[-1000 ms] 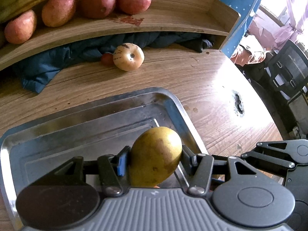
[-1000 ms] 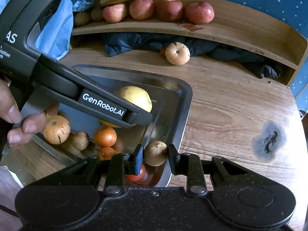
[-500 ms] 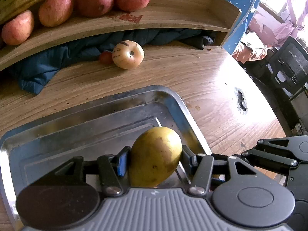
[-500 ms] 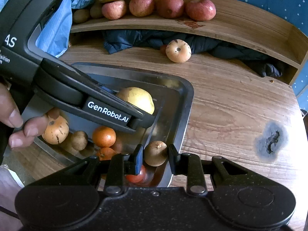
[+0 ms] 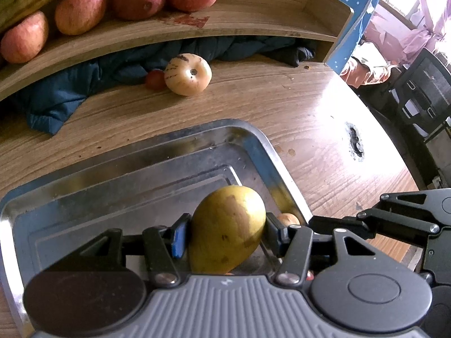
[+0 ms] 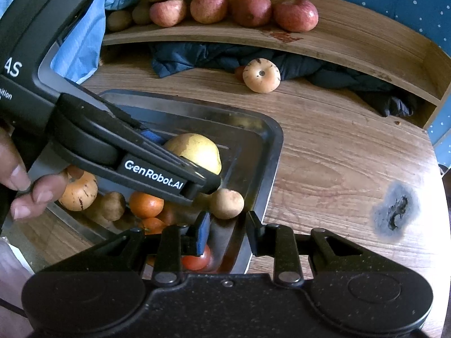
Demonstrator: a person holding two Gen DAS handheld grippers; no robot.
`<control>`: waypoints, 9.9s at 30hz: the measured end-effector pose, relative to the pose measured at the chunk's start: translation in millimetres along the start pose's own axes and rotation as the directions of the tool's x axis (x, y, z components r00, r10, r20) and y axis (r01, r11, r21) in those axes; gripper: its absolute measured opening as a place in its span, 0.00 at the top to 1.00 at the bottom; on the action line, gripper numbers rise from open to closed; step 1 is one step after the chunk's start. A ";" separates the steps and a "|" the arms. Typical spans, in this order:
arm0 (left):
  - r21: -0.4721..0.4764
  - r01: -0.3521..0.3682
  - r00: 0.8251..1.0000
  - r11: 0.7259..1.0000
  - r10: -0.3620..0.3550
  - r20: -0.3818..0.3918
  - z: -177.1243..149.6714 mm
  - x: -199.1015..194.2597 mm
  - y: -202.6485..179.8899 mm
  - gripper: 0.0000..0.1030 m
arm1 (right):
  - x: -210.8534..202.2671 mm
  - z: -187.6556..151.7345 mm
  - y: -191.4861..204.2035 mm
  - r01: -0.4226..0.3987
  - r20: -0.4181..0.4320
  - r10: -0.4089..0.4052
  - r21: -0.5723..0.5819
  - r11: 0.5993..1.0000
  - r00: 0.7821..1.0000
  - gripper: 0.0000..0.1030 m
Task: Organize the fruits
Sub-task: 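Open the right tool to drop the small brown fruit while the left tool releases the pear, then lift both open tools away from the tray toward the shelf, then close the right tool on the pale streaked apple while the left tool reaches toward the red cherry tomato, then close the left tool on the red cherry tomato while the right tool holds the pale apple, then carry the pale apple and cherry tomato over the tray, lowering both tools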
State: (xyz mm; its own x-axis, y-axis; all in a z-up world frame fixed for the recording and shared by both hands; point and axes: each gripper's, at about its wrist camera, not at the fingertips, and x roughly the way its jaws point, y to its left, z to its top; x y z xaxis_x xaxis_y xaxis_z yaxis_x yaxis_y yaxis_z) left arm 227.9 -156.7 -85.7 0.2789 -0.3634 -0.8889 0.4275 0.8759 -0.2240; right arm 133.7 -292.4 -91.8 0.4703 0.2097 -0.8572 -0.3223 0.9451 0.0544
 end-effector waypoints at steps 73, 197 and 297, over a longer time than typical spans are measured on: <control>-0.004 -0.378 0.925 0.926 0.378 0.027 -62.4 -130.9 62.0 0.00 | -16.2 40.2 38.0 -0.244 0.021 0.250 -0.141 0.959 0.968 0.01; -0.234 -0.009 0.995 0.972 0.032 0.093 121.5 51.3 88.9 0.38 | 124.5 130.3 -42.9 0.172 0.088 -0.166 -0.069 0.983 0.982 0.49; -0.327 -0.051 0.984 0.944 0.104 0.146 54.6 -2.2 90.3 0.76 | 51.5 99.0 -5.5 0.034 0.151 -0.002 -0.213 0.977 0.988 0.49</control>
State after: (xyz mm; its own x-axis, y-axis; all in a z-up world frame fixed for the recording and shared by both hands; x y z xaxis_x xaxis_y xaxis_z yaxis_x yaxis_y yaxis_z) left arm 312.9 -94.1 -82.1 0.4444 -0.3128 -0.8395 0.1077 0.9489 -0.2965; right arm 241.0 -262.0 -85.5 0.5897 0.2435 -0.7700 -0.4733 0.8768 -0.0852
